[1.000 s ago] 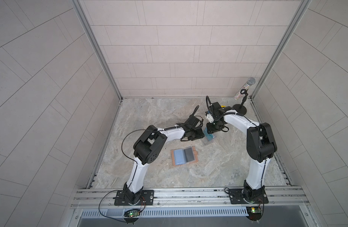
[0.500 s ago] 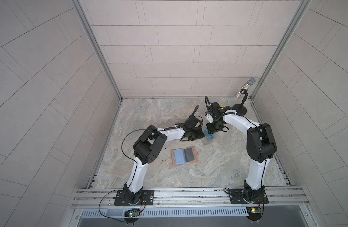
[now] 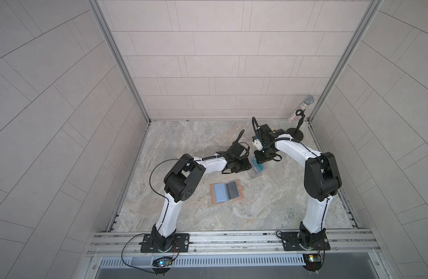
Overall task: Insert credit cards into a card holder
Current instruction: Pick up the credit card from the storage box.
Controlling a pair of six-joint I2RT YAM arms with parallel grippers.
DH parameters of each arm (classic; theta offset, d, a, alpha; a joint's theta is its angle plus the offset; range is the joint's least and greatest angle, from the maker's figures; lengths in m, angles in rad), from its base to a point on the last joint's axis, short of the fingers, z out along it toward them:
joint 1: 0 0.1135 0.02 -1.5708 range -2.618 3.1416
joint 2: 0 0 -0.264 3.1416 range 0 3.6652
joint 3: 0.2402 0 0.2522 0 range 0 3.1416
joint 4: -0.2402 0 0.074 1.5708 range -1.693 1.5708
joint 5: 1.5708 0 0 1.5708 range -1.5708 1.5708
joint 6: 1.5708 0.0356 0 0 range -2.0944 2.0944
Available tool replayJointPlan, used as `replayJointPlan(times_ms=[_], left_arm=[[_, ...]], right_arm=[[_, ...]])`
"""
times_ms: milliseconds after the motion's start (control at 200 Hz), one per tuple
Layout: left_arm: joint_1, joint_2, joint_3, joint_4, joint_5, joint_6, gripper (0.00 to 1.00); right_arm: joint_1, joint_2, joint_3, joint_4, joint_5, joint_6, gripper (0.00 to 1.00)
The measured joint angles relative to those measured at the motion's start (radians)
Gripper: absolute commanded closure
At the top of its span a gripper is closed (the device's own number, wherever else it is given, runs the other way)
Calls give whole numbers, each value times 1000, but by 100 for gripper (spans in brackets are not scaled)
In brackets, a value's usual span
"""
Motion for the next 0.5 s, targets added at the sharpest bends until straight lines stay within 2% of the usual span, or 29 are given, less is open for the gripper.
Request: replayJointPlan(times_ms=[105, 500], left_arm=[[0, 0, 0, 0, 0, 0, 53], [1, 0, 0, 0, 3, 0, 53]], right_arm=[[2, -1, 2, -3, 3, 0, 69], [8, -18, 21, -24, 6, -2, 84]])
